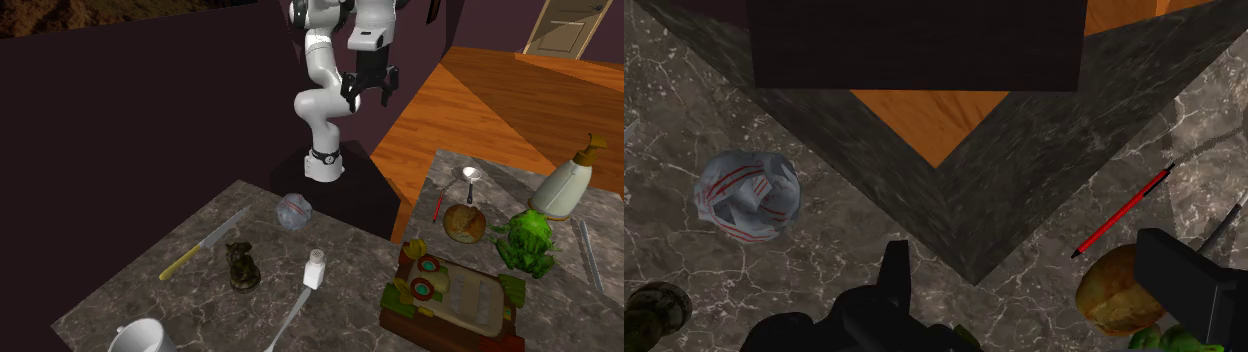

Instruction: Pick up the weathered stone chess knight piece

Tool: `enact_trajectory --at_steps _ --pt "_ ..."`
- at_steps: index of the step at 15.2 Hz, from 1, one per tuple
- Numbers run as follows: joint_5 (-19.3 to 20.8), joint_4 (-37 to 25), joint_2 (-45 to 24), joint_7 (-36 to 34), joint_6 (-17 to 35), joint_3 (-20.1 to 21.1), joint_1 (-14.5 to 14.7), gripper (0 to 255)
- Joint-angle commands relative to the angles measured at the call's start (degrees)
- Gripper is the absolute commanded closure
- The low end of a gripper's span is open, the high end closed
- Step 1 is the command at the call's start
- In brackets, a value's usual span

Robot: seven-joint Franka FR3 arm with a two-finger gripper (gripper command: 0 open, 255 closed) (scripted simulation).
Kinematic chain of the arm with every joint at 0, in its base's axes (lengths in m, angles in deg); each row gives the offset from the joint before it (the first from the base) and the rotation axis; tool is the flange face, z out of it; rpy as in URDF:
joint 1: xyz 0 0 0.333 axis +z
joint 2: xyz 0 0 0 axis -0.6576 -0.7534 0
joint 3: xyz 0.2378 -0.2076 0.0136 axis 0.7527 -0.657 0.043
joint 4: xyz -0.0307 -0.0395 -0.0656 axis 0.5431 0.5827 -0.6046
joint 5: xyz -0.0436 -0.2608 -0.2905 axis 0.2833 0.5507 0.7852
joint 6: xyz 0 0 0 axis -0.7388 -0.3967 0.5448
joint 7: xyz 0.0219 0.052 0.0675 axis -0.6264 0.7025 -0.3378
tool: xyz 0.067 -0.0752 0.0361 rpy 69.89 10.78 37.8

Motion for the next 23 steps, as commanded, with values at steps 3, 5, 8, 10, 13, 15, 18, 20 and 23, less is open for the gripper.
enact_trajectory --at_steps 3,5,8,10,13,15,18,20,23 --pt "1.1 -0.2 -2.5 1.6 2.2 -1.8 -0.9 0" --pt "2.0 -0.7 -5.1 3.2 4.3 -3.6 -1.8 0" --pt "3.1 -1.8 -9.5 5.5 7.3 -6.2 -3.0 0" --pt "3.7 -2.9 -12.5 7.0 9.3 -7.9 -3.7 0" --pt "4.1 -5.0 -17.4 9.3 11.9 -10.4 -4.6 0" --pt "4.2 -6.7 -20.9 10.9 13.6 -12.1 -5.2 0" --pt "3.8 -9.8 -26.2 13.3 15.7 -14.5 -6.0 0" --pt "3.2 -12.1 -29.9 15.0 16.9 -16.1 -6.5 0" --pt "1.9 -16.1 -35.7 17.6 18.3 -18.2 -7.4 0"
